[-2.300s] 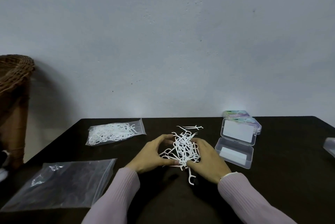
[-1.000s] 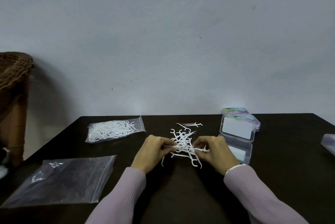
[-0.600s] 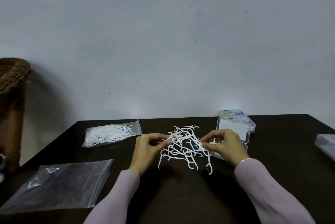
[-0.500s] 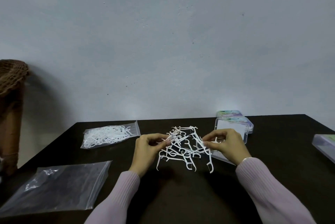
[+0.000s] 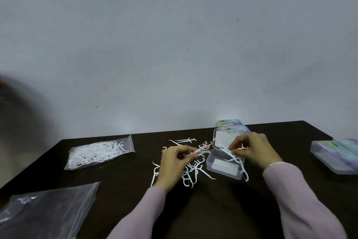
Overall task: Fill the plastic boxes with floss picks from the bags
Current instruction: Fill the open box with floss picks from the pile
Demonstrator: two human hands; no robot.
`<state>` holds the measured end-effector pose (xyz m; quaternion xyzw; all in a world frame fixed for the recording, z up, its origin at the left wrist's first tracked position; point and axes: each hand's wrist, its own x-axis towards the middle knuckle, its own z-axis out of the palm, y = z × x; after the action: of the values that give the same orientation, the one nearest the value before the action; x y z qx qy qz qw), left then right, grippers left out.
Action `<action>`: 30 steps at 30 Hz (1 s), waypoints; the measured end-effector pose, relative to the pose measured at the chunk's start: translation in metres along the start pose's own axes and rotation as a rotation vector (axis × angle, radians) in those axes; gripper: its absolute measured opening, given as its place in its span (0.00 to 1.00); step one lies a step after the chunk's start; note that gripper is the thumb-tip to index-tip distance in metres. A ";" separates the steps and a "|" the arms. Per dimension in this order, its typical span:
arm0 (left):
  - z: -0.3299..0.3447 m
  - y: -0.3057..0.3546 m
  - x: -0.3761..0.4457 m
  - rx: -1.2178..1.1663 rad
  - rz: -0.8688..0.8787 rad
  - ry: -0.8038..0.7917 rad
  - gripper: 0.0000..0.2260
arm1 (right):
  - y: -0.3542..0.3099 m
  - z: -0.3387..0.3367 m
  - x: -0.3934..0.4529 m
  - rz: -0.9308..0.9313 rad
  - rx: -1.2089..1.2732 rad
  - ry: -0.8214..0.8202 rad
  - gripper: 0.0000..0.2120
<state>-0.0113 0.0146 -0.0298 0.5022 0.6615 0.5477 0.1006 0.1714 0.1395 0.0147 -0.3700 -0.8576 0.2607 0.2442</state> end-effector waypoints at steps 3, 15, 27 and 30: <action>0.015 0.004 0.003 0.084 0.093 -0.068 0.05 | 0.004 -0.003 0.001 -0.019 -0.103 -0.049 0.05; 0.041 0.002 0.017 0.224 0.220 -0.106 0.08 | 0.017 0.012 0.002 -0.022 0.052 0.011 0.05; 0.056 0.003 0.025 0.210 0.128 -0.219 0.15 | 0.024 0.008 0.006 0.085 0.312 0.129 0.05; 0.052 0.004 0.026 0.052 0.081 -0.216 0.16 | 0.023 0.007 0.005 0.091 0.368 0.150 0.05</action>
<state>0.0138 0.0670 -0.0353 0.5869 0.6402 0.4767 0.1360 0.1759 0.1557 -0.0039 -0.3759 -0.7573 0.3956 0.3588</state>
